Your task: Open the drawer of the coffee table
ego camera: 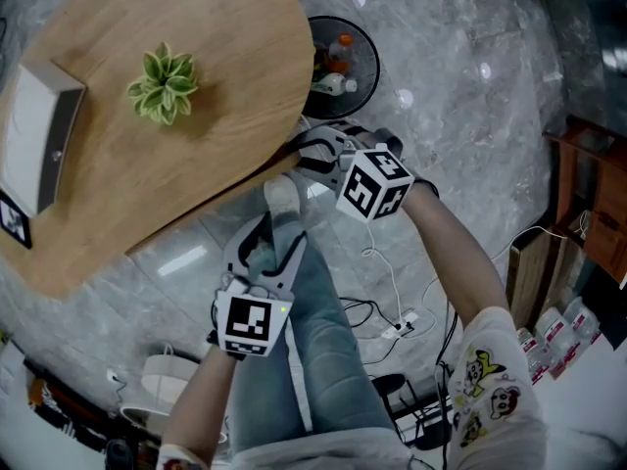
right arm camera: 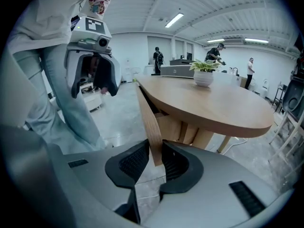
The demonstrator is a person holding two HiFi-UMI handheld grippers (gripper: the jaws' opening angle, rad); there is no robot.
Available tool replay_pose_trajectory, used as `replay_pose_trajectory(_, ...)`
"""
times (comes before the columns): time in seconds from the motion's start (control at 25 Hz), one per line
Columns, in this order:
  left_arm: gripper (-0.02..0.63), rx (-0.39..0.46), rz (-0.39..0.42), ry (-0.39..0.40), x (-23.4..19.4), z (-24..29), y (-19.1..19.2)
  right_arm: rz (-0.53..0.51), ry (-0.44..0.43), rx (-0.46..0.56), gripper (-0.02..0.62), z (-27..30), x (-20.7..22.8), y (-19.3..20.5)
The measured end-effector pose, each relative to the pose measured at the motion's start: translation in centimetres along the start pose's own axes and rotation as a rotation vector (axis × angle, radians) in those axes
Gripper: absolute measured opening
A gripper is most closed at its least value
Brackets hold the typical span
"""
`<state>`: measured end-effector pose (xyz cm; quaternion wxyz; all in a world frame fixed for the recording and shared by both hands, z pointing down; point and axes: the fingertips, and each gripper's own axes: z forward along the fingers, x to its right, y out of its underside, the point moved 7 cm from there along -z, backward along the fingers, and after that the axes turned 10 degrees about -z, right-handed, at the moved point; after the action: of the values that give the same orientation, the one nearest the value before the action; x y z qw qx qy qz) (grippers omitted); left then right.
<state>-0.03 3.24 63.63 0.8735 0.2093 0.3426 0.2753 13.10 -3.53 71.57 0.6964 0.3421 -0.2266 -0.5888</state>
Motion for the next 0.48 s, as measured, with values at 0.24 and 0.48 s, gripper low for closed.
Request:
replay_pose_trajectory(0.24,0.233,-0.002,0.002,-0.009,-0.1,-0.5,0.7,-0.044,-0.068,-0.049,0.071,-0.6,-4.1,0.5)
replay_pose_trajectory(0.48,0.233,-0.013,0.010,-0.013,0.4,-1.4,1.6,-0.045,-0.051,-0.067,0.071,-0.9,-4.7,0.5)
